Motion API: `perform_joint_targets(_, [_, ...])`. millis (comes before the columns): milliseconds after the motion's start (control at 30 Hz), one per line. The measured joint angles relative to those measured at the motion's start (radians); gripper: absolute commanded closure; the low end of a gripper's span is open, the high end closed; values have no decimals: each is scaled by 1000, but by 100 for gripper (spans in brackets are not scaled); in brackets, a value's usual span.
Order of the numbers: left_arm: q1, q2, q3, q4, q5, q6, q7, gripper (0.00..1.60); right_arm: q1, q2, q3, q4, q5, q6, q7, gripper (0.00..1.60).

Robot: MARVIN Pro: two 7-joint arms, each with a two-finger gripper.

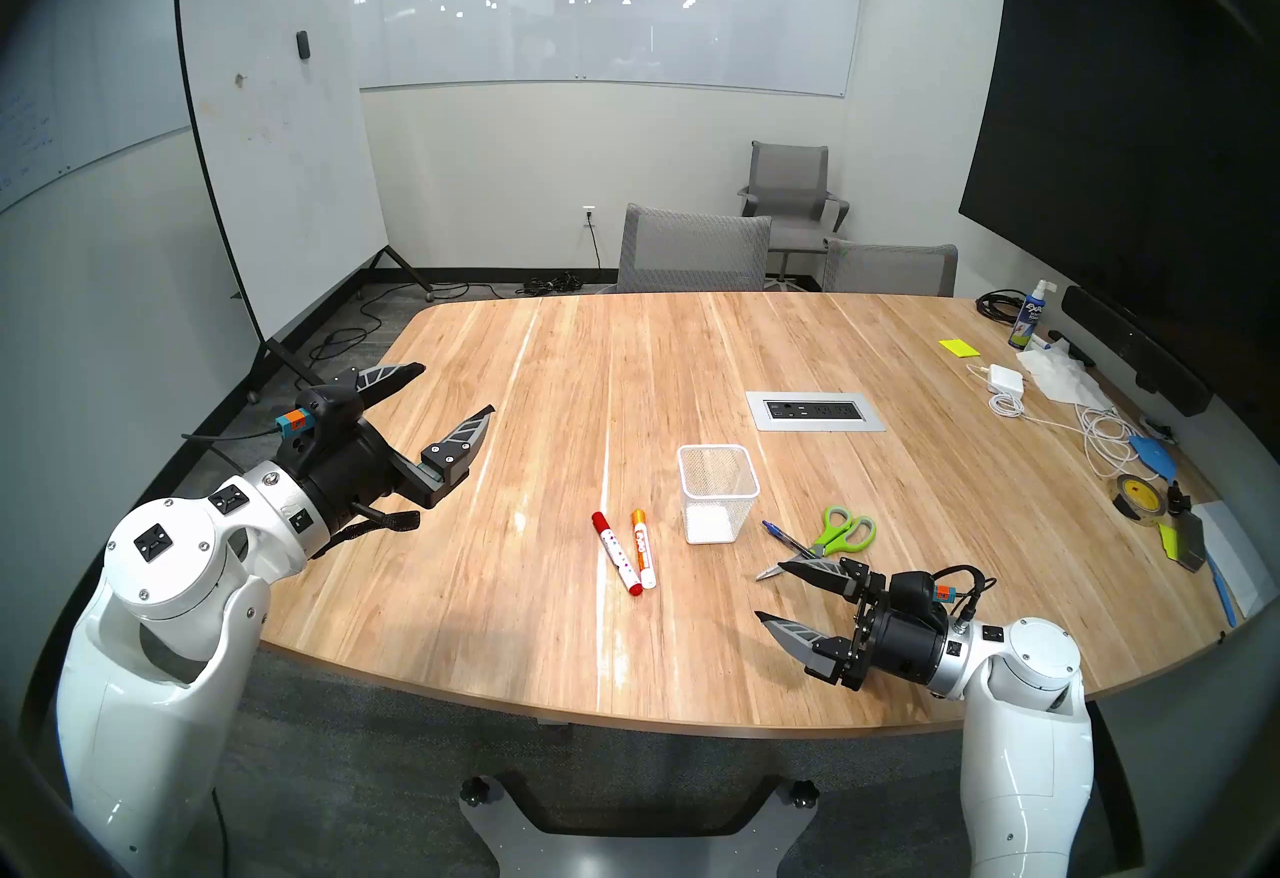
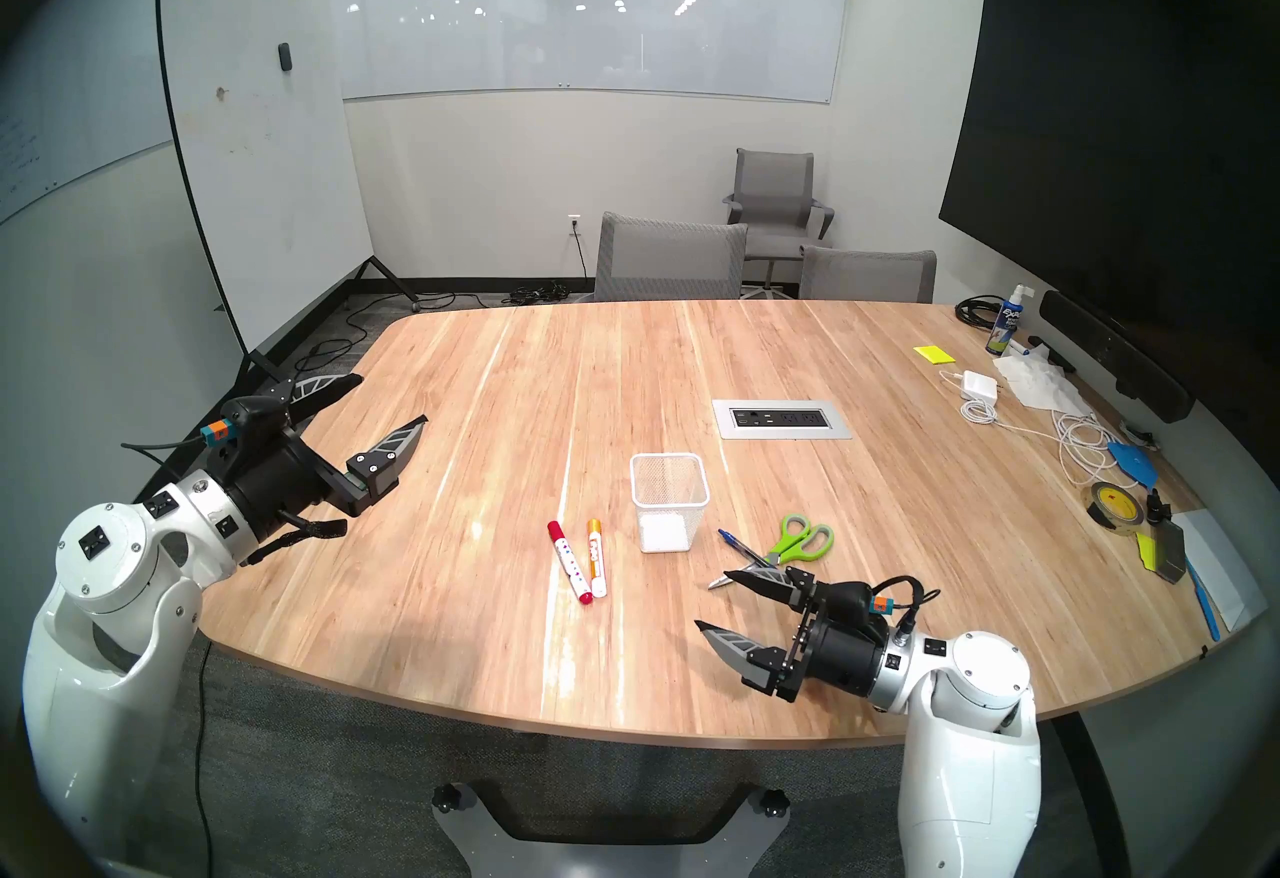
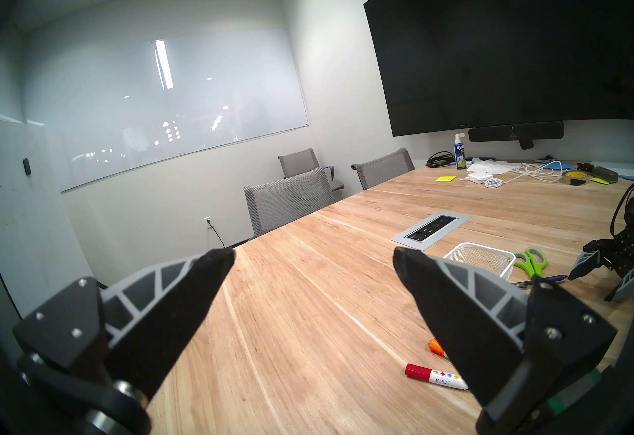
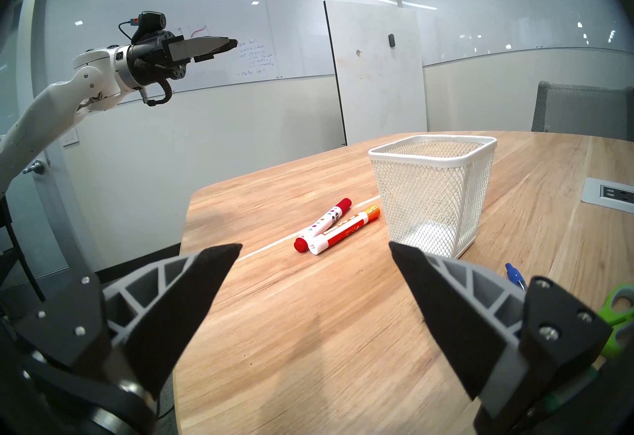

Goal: Place the pen, the marker, and the scissors into the pen holder

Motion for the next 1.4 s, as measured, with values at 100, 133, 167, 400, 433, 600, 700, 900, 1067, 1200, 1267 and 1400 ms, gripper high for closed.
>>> perform_joint_targets(100, [0, 0, 0, 0, 0, 0, 0, 0, 0, 0, 0, 0, 0, 0, 0, 0])
perform_joint_targets(133, [0, 0, 0, 0, 0, 0, 0, 0, 0, -1, 1, 0, -1, 0, 0, 0])
perform_joint_targets(167, [0, 0, 0, 0, 0, 0, 0, 0, 0, -1, 1, 0, -1, 0, 0, 0])
perform_joint_targets(400, [0, -1, 0, 0, 0, 0, 0, 0, 0, -2, 2, 0, -2, 0, 0, 0])
perform_joint_targets(433, [0, -1, 0, 0, 0, 0, 0, 0, 0, -2, 2, 0, -2, 0, 0, 0])
perform_joint_targets(600, [0, -1, 0, 0, 1, 0, 0, 0, 0, -3, 2, 0, -3, 0, 0, 0])
perform_joint_targets(700, [0, -1, 0, 0, 1, 0, 0, 0, 0, -3, 3, 0, -3, 0, 0, 0])
perform_joint_targets(900, [0, -1, 0, 0, 1, 0, -1, 0, 0, -4, 3, 0, -4, 0, 0, 0])
perform_joint_targets(1067, [0, -1, 0, 1, 1, 0, -1, 0, 0, -4, 4, 0, -5, 0, 0, 0])
perform_joint_targets(1200, [0, -2, 0, 1, 1, 0, -1, 0, 0, -5, 4, 0, -5, 0, 0, 0])
perform_joint_targets(1267, [0, -2, 0, 1, 1, 0, -1, 0, 0, -5, 4, 0, -5, 0, 0, 0])
perform_joint_targets(1400, [0, -2, 0, 1, 1, 0, -1, 0, 0, -5, 5, 0, -6, 0, 0, 0])
